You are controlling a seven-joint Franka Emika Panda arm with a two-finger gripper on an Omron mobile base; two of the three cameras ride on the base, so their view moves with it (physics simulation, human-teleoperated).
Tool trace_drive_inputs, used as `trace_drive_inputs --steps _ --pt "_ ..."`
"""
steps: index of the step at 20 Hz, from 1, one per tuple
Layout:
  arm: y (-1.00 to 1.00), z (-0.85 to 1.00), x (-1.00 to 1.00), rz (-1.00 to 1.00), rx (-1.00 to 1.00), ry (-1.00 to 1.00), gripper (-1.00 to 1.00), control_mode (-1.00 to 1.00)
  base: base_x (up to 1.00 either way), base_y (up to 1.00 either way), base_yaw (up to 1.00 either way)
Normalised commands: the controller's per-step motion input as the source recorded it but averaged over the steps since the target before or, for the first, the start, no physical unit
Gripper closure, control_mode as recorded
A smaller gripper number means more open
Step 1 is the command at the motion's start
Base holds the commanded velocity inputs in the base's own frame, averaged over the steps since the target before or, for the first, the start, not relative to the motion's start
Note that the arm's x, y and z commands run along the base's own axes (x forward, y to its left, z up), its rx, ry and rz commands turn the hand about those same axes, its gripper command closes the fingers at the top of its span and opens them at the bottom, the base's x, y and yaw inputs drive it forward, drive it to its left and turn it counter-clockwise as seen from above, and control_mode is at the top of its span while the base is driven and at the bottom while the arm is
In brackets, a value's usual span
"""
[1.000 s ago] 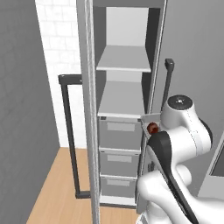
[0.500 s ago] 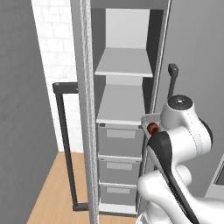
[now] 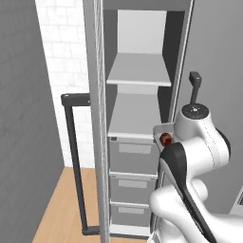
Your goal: Take the meat container that has the chicken drumstick and place it on the second highest rack of the freezer. Then take the vegetable container that has the potato and carrot and place it on the highest rack of the freezer.
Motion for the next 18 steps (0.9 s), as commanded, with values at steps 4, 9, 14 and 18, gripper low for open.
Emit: trace_drive_inputs --steps 4,9,14,18 --pt "0.0 0.0 0.0 0.0 0.0 0.0 1.0 1.0 0.06 0.08 0.0" --pt "0.0 0.0 0.0 0.0 0.0 0.0 1.0 1.0 0.06 0.0 0.0" --pt "0.0 0.0 0.0 0.0 0.0 0.0 1.0 1.0 0.0 0.0 0.0" --pt "0.05 -0.03 0.05 0.0 0.0 0.0 1.0 -1.0 0.04 0.05 0.0"
